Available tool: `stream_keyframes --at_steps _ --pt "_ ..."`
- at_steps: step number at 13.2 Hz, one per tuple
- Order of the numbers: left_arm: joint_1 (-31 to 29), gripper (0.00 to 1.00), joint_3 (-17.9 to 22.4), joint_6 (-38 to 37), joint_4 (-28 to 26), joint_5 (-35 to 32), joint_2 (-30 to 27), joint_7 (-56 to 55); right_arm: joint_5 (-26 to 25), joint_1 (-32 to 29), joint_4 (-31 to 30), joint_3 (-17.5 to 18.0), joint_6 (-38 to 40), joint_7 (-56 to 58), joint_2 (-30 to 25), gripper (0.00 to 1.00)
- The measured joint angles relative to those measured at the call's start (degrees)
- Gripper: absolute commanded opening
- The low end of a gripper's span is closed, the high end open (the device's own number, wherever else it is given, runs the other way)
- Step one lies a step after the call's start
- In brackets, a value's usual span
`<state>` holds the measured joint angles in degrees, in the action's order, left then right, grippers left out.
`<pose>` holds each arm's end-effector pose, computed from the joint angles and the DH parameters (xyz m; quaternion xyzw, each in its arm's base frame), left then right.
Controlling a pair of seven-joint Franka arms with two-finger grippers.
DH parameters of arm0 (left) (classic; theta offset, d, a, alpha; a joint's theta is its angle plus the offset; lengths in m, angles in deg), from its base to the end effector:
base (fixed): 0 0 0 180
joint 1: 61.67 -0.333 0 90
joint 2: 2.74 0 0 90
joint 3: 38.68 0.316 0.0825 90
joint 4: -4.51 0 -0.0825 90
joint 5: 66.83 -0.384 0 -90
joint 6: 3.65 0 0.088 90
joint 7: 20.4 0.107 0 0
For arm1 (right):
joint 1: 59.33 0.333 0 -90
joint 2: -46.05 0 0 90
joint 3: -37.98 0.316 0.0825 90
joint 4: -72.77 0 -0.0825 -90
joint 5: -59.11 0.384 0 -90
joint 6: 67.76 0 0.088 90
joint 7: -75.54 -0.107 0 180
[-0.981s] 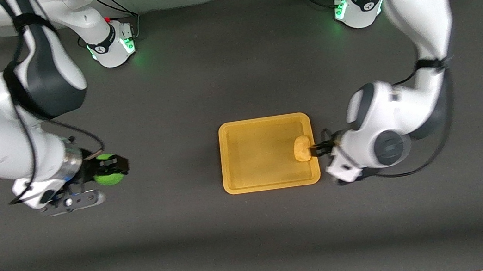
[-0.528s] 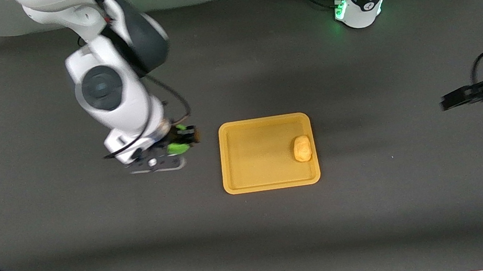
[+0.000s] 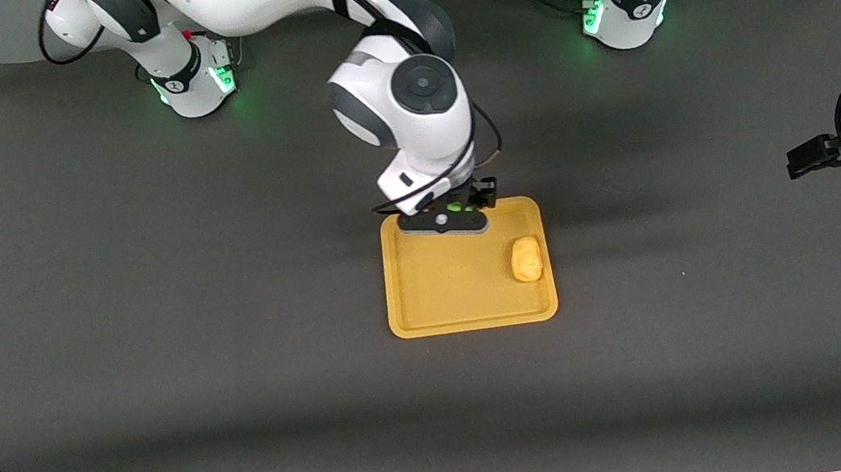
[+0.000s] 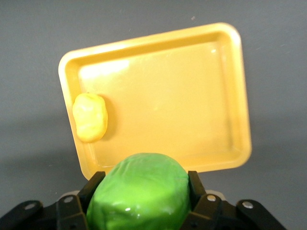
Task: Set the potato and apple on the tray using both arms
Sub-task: 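Carry the apple over the tray with the right gripper while the left gripper retracts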
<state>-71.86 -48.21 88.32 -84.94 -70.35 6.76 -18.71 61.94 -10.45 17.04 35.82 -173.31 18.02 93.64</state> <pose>0.5994 0.0202 0.5372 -0.9980 0.0116 0.0600 0.0156 0.5198 0.5732 0.3738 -0.9953 0.0938 -0.0041 0.0217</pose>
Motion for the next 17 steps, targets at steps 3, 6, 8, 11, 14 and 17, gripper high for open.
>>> stream_keyframes --at_steps 3,6,8,11,14,17 --pt "0.00 1.00 -0.04 2.52 -2.67 -0.01 -0.16 0.47 -2.85 -0.36 -0.08 -0.34 -7.00 0.00 6.42 0.58" --pt "0.00 1.00 -0.05 5.75 -4.67 -0.01 -0.64 0.54 -3.45 -0.53 -0.14 -0.61 -13.61 0.00 12.13 0.58" --pt "0.00 1.00 -0.03 7.34 -4.67 0.00 -0.68 0.55 -3.50 -0.63 -0.09 -0.90 -15.95 0.00 13.78 0.58" --pt "0.00 1.00 -0.03 7.82 -4.68 0.02 -0.67 0.56 -3.50 -0.93 -0.08 -1.20 -17.33 0.00 15.02 0.60" --pt "0.00 1.00 -0.03 7.82 -4.69 0.08 -0.60 0.58 -3.50 -1.04 -0.08 -1.22 -18.09 0.00 15.87 1.00" --pt "0.00 1.00 -0.08 7.77 -4.94 0.13 -0.35 0.61 -3.50 -1.11 0.29 -1.26 -18.12 0.00 15.86 1.00"
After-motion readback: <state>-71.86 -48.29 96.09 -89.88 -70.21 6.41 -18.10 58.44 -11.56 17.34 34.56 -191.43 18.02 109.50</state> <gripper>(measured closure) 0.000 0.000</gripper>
